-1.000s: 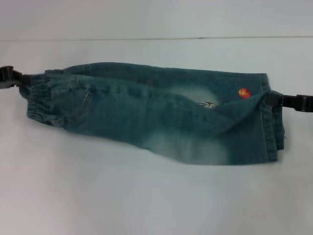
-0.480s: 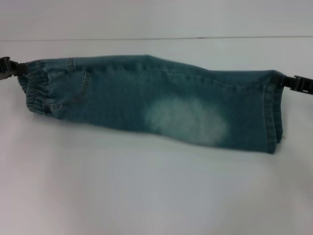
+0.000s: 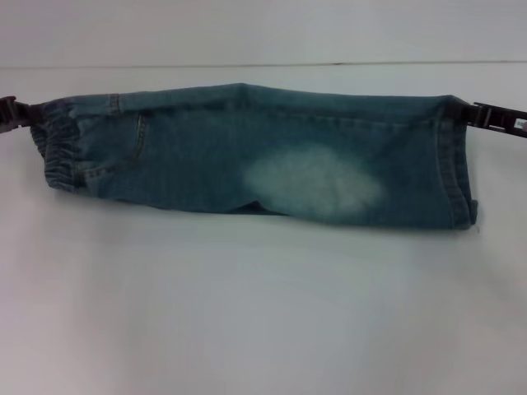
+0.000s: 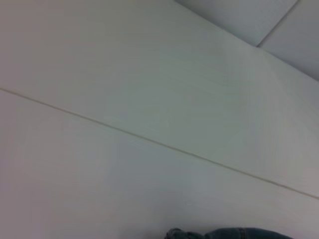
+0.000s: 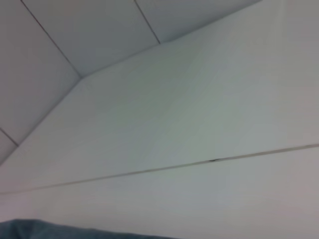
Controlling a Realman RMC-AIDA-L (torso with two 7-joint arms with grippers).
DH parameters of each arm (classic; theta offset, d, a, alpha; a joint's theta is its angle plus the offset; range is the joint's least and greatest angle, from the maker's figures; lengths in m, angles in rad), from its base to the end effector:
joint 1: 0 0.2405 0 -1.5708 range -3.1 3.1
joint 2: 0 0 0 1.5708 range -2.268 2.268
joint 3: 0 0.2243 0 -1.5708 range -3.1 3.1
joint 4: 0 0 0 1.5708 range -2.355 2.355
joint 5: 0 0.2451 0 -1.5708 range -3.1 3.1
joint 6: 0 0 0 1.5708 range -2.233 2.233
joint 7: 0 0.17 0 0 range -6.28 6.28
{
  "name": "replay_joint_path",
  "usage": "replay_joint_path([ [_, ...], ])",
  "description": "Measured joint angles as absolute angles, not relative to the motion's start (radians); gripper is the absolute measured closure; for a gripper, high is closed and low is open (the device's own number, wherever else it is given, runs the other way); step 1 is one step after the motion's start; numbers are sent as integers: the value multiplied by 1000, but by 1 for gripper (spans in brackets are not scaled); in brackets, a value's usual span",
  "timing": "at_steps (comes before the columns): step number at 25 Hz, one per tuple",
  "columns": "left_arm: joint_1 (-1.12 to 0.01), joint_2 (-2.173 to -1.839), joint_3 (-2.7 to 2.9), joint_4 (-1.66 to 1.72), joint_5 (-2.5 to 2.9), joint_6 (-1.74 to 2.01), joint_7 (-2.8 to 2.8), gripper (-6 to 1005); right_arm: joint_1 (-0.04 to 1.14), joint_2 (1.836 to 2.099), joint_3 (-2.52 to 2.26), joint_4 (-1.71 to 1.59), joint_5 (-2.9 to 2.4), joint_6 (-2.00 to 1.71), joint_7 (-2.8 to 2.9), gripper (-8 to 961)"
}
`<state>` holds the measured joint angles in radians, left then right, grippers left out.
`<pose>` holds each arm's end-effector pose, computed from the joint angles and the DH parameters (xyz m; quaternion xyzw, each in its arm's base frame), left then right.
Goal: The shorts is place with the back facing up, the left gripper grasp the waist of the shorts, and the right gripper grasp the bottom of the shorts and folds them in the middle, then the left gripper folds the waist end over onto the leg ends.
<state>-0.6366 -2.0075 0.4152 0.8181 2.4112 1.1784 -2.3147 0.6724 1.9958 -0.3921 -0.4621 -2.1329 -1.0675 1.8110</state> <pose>-0.3192 0.4286 0.1029 -0.7139 -0.5864 -0.1878 0.3334 0.3102 0.4323 0.0318 -0.7747 0.4961 0.2442 0.3066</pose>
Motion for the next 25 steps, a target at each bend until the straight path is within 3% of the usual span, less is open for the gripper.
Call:
replay_joint_path([
  [14, -651, -2016, 422, 783, 2401, 1143, -2250, 948, 725, 2019, -520, -462, -2130, -934, 1816, 933],
  [18, -662, -2012, 434, 760, 2401, 1143, -2243, 931, 727, 2021, -535, -462, -2132, -926, 1818, 856],
  [25, -663, -2017, 460, 766, 2401, 1120, -2236, 663, 720, 2022, -543, -455, -2130, -912, 1820, 564],
])
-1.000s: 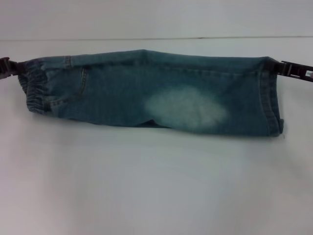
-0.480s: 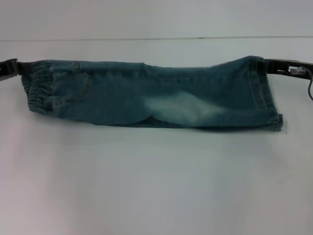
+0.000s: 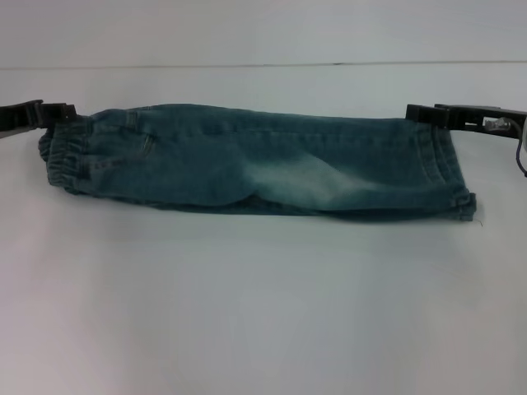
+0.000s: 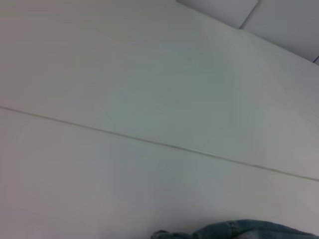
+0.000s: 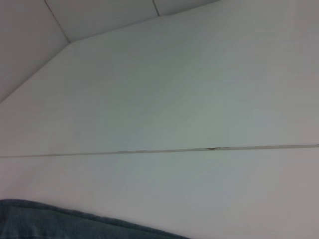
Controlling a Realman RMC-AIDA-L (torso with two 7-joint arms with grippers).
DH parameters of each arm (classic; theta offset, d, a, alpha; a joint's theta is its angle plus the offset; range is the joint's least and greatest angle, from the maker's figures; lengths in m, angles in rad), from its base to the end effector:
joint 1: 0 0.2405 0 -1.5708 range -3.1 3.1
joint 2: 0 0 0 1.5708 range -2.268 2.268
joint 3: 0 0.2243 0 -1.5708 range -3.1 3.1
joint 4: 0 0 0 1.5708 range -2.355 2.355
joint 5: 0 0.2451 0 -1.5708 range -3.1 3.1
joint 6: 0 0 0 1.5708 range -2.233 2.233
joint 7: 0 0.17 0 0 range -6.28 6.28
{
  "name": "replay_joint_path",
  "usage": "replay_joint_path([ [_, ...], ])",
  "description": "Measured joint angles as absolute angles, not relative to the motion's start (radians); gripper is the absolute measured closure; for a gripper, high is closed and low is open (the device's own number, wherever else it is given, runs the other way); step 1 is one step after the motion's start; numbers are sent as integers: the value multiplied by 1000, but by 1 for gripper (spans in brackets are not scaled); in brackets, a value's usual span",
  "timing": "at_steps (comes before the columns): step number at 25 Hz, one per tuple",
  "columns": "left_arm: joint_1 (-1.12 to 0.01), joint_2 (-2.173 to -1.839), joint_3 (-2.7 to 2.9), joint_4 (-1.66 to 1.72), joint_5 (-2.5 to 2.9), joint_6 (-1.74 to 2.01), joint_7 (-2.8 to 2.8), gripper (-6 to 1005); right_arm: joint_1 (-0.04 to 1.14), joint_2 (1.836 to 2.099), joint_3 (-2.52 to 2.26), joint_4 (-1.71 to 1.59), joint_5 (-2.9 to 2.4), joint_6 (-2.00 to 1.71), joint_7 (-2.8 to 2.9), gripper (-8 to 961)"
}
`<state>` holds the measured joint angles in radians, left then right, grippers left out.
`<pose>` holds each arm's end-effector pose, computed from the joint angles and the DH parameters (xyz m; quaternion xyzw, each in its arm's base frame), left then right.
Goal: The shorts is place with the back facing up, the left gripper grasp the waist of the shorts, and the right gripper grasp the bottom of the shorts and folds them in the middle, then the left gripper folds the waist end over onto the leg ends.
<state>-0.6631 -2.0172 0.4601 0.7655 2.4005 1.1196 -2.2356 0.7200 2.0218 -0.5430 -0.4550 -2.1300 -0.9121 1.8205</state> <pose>-0.3105 0.4387 0.0822 -0.7431 -0.5550 -0.1695 0.3333 0.2962 0.4510 0.0082 -0.7972 0.4711 0.1868 0.3281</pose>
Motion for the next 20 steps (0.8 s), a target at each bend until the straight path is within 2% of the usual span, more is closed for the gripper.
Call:
replay_joint_path([
  [3, -660, -2015, 460, 769, 2401, 1112, -2232, 544, 714, 2021, -537, -456, -2125, -912, 1821, 434],
  [5, -657, -2015, 460, 770, 2401, 1109, -2226, 501, 711, 2020, -536, -458, -2121, -916, 1821, 348],
  [8, -652, -2012, 460, 773, 2401, 1109, -2218, 437, 704, 2016, -532, -464, -2104, -957, 1813, 111],
  [14, -633, -1999, 462, 812, 2401, 1176, -2178, 308, 650, 2000, -529, -516, -1963, -1232, 1743, 70],
  [17, -622, -1996, 465, 841, 2412, 1248, -2105, 89, 629, 1981, -531, -532, -1944, -1393, 1721, 50],
  [20, -616, -1996, 471, 854, 2442, 1283, -2068, 79, 622, 1966, -541, -534, -1946, -1546, 1692, 45],
])
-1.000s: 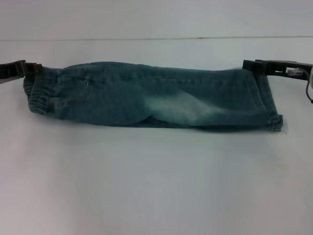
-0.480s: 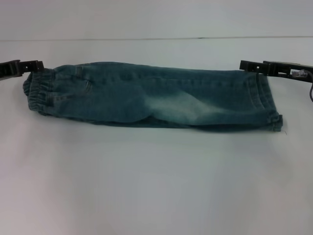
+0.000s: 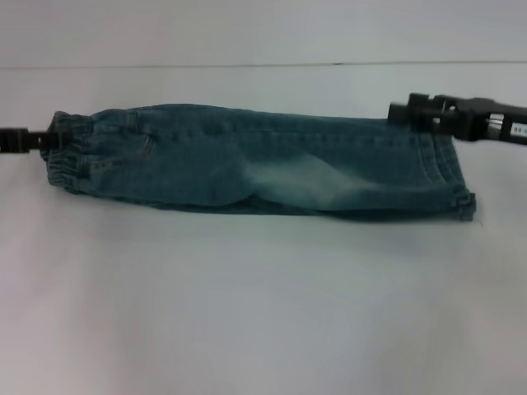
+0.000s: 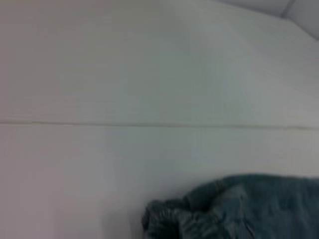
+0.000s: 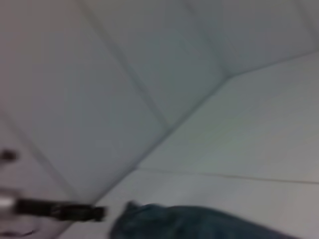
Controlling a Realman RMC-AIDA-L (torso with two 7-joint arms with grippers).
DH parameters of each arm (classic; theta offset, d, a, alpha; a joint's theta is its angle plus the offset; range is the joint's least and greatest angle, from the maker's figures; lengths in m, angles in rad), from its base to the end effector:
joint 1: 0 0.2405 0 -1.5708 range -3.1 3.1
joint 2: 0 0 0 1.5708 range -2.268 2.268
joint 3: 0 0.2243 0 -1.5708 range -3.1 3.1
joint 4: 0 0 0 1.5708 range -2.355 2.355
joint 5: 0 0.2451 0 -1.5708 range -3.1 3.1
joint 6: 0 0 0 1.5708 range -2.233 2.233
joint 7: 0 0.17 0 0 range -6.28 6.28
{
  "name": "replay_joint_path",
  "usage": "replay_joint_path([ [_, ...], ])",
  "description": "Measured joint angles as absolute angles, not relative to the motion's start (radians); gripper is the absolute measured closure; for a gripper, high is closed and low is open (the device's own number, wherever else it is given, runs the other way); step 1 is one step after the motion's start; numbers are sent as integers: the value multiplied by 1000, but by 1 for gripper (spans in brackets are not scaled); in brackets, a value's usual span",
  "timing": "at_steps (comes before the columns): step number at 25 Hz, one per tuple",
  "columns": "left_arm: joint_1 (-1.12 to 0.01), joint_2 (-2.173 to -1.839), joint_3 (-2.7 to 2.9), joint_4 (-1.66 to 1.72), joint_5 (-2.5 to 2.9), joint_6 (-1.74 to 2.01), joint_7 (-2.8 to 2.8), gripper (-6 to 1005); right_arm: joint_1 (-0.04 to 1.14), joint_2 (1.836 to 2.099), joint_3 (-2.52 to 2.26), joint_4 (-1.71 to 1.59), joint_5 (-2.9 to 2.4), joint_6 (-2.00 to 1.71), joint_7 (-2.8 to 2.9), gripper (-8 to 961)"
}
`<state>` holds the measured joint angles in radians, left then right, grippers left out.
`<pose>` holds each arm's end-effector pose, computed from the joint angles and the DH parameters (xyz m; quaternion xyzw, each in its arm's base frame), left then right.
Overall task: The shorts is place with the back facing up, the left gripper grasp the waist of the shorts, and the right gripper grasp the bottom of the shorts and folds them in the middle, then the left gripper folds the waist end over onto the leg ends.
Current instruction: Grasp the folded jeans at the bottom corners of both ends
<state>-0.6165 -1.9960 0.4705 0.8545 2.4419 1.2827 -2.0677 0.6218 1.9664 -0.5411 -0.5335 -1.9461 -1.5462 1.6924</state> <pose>-0.3150 0.4153 0.0996 -0.8107 -0.4810 -0.1087 0.3156 0.2462 0.3895 0.0418 -0.8666 0.3604 0.3165 0.1378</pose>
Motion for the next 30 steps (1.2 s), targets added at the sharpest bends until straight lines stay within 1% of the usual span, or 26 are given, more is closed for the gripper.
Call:
replay_joint_path([
  [5, -600, -2000, 518, 887, 2515, 1293, -2008, 73, 610, 1963, -576, -533, -1958, -1674, 1665, 49],
  [13, -593, -2016, 622, 929, 2609, 1253, -1989, 79, 602, 1977, -592, -523, -1959, -1671, 1664, 53],
  [17, -593, -2028, 675, 931, 2633, 1217, -1987, 79, 601, 1979, -587, -518, -1958, -1672, 1664, 53],
  [18, -592, -2039, 704, 932, 2643, 1185, -1987, 79, 601, 1980, -587, -517, -1957, -1671, 1664, 53],
  [20, -593, -2046, 724, 932, 2645, 1161, -1987, 78, 601, 1982, -586, -517, -1955, -1671, 1664, 54],
  [24, -601, -2057, 741, 928, 2645, 1120, -1987, 78, 605, 1984, -597, -517, -1957, -1674, 1667, 54],
  [30, -614, -2056, 758, 933, 2639, 1106, -1981, 79, 609, 1985, -665, -520, -1962, -1682, 1668, 54],
])
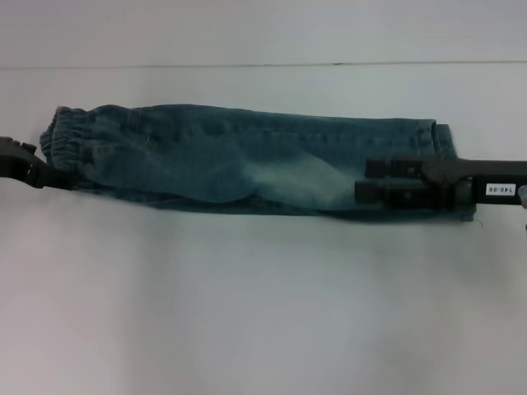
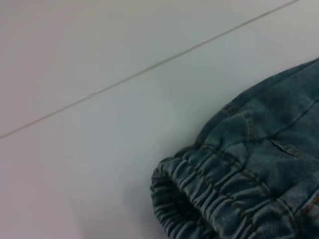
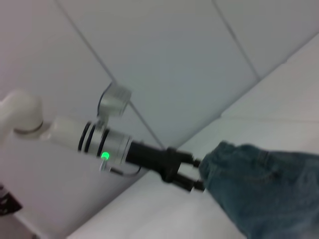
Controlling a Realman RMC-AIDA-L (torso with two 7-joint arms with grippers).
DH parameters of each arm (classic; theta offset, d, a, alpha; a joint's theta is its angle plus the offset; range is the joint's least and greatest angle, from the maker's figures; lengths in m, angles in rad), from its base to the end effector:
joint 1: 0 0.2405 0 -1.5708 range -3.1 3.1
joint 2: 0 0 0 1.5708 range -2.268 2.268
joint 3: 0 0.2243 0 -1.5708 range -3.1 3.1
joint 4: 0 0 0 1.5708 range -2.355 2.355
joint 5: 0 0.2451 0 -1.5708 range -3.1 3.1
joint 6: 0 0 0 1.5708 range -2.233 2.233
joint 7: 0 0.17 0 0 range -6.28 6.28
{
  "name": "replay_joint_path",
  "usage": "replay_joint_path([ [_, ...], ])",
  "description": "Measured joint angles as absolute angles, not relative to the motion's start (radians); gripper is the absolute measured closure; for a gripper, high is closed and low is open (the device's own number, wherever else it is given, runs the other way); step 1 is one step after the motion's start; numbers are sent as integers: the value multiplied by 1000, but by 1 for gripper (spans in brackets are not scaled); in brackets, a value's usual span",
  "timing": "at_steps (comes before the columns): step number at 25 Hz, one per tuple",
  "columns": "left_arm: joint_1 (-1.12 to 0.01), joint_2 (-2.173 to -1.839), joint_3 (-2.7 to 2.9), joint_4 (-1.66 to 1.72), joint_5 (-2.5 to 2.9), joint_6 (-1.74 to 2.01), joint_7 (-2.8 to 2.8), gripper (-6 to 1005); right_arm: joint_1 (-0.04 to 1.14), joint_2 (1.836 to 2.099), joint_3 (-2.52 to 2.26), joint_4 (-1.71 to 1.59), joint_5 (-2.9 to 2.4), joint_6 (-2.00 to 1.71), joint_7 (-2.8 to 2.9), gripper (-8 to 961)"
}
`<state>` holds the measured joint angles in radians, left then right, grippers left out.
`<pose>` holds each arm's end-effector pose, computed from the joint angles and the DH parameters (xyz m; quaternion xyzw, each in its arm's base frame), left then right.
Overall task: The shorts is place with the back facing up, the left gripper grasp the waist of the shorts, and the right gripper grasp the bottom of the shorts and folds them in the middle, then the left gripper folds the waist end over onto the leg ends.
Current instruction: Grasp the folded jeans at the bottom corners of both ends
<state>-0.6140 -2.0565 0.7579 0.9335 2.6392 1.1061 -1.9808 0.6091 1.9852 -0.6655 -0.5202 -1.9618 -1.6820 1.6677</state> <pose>-0.3066 0.4316 0.0670 -0.8715 -0.3385 0.0763 0.3465 0.2324 0.3545 0.0107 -0.8974 0.3332 0.2876 0.0305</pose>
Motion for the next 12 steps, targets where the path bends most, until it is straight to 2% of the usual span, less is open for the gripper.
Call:
replay_joint_path([
  [12, -640, -2051, 789, 907, 2645, 1111, -1958, 89, 610, 1989, -729, -522, -1967, -1672, 1664, 53],
])
